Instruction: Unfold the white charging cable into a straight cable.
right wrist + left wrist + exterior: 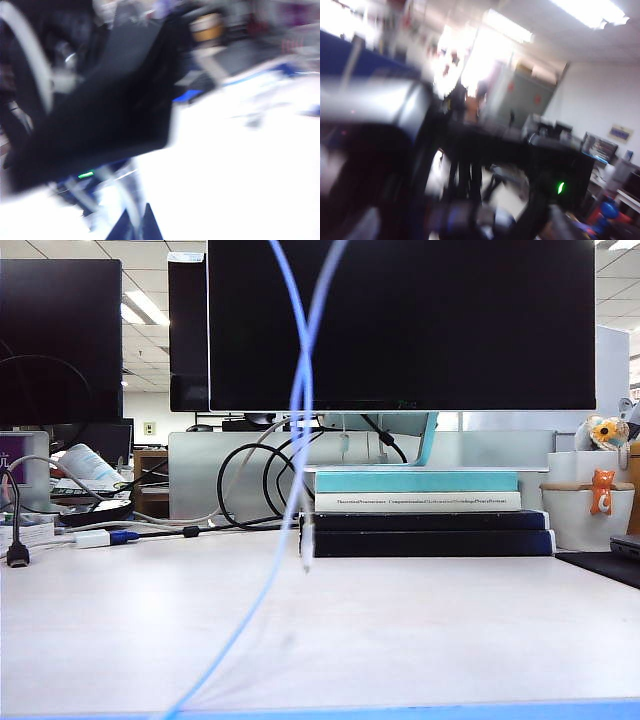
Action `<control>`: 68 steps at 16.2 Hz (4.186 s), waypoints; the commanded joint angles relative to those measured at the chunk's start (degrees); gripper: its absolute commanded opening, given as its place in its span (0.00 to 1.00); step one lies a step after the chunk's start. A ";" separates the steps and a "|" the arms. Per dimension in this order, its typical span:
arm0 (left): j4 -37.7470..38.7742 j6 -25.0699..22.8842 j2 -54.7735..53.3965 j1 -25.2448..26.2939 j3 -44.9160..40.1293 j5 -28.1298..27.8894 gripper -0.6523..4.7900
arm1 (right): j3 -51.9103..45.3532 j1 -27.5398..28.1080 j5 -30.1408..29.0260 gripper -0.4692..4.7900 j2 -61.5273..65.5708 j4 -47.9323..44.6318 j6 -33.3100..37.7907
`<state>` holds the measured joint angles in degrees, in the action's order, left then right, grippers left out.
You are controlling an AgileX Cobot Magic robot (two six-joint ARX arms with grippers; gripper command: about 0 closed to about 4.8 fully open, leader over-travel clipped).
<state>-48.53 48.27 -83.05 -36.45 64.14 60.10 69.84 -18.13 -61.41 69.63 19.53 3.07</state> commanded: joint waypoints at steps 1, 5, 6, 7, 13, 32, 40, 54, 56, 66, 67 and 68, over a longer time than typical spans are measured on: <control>17.66 -7.52 0.26 4.04 0.22 3.28 1.00 | 0.35 3.02 6.82 0.09 -2.47 -0.81 -0.13; 32.57 -18.62 0.26 10.54 0.20 1.16 1.00 | 0.33 7.32 10.21 0.09 -4.83 3.21 -2.73; 31.52 -19.34 0.46 10.73 0.20 4.44 1.00 | 0.35 7.76 17.73 0.09 -4.83 8.50 -10.05; 31.56 -19.30 0.46 10.73 0.20 5.97 1.00 | 0.35 7.76 19.67 0.09 -4.85 9.11 -11.06; 41.33 -22.53 4.39 16.72 0.20 14.29 1.00 | 0.35 7.80 43.12 0.09 -5.01 13.73 -18.60; 66.58 -60.37 15.63 24.50 0.04 -67.67 1.00 | 0.28 7.69 57.86 0.09 1.25 29.00 -27.71; 75.97 -67.60 16.70 24.52 0.00 -78.18 1.00 | 0.28 7.67 54.71 0.09 5.70 23.47 -26.58; 81.53 -64.28 26.27 24.52 -0.02 -34.47 0.94 | 0.31 7.69 54.03 0.73 0.57 21.75 -20.24; 81.64 -64.11 30.82 24.52 -0.83 -36.54 0.84 | 0.22 7.69 54.03 0.73 -4.44 20.41 -17.11; 78.38 -59.43 64.59 24.52 -18.60 -52.26 0.84 | -12.57 7.72 54.01 0.72 -37.81 8.15 -15.02; 77.59 -58.18 67.36 24.52 -20.90 -52.37 0.84 | -15.76 7.72 54.01 0.71 -41.22 6.95 -14.97; 77.24 -57.16 69.46 24.52 -22.69 -52.35 0.84 | -18.58 7.72 54.03 0.69 -44.13 5.31 -14.45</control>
<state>29.30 -10.79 -15.27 -11.90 43.05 8.01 53.69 -10.44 -7.51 28.18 26.70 -12.27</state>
